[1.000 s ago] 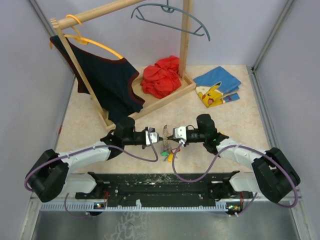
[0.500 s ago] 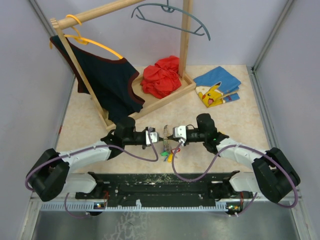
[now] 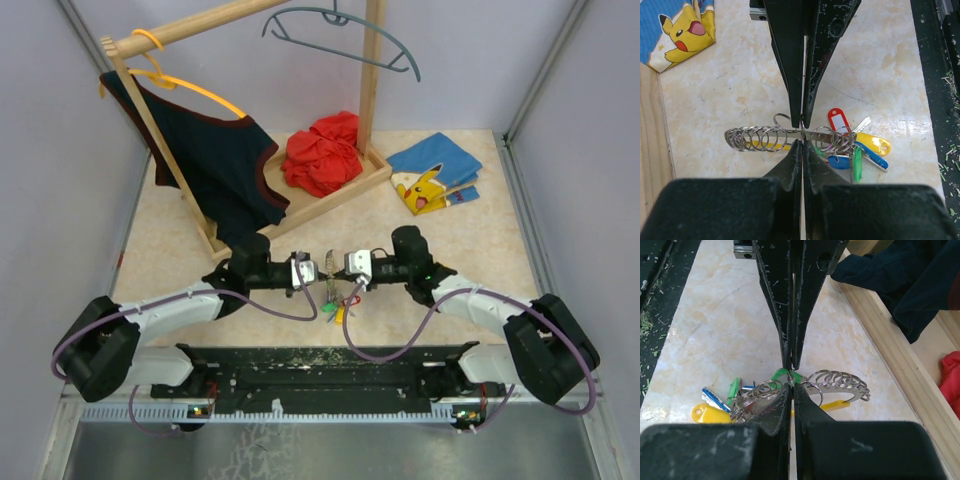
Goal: Put the keys on the keyring
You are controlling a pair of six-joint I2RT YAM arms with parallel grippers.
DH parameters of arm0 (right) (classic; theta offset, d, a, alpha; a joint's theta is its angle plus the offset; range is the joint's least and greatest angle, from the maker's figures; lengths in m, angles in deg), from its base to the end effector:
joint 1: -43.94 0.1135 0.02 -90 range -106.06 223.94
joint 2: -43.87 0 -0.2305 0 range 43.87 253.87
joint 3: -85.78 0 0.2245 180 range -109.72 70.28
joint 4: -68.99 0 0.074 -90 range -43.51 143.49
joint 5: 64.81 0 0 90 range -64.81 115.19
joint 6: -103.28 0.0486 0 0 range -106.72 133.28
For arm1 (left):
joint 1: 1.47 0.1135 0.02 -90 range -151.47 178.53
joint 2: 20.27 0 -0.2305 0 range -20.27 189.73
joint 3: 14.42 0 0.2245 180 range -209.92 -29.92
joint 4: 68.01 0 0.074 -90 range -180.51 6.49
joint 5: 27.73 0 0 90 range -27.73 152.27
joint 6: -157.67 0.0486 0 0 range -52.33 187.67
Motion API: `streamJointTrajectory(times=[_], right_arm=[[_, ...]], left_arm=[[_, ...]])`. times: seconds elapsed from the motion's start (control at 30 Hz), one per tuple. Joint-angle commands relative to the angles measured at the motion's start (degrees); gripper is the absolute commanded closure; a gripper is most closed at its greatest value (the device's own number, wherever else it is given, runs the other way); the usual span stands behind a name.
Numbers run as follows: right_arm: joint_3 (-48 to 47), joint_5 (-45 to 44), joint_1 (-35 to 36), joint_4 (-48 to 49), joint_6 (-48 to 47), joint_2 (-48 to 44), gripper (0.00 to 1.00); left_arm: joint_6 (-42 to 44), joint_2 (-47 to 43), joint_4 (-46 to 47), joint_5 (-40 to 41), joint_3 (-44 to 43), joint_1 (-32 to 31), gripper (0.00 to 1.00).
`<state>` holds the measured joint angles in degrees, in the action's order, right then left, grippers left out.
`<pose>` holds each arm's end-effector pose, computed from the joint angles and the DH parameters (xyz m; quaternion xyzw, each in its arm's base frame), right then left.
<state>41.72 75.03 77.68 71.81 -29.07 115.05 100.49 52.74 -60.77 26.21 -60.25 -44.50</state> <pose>0.1802 0.1650 0.1860 -0.6495 0.4591 0.3160 0.5171 0.1697 -0.1975 0.1928 0.6187 0.5050 -0.3010 0.5211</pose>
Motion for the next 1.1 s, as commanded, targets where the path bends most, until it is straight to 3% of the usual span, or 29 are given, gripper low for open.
streamJointTrajectory(times=[0.0,1.07], right_arm=[[-3.88,1.98,0.88,1.65,0.29,0.81,1.0],[-2.03,-1.75,0.54,1.8,-0.74,-1.51,1.0]], left_arm=[[-1.23,-0.57,3.08,-1.63,-1.51,-0.39,1.0],[-1.67,-2.5,-3.15,1.77,-0.32,-0.39,1.0]])
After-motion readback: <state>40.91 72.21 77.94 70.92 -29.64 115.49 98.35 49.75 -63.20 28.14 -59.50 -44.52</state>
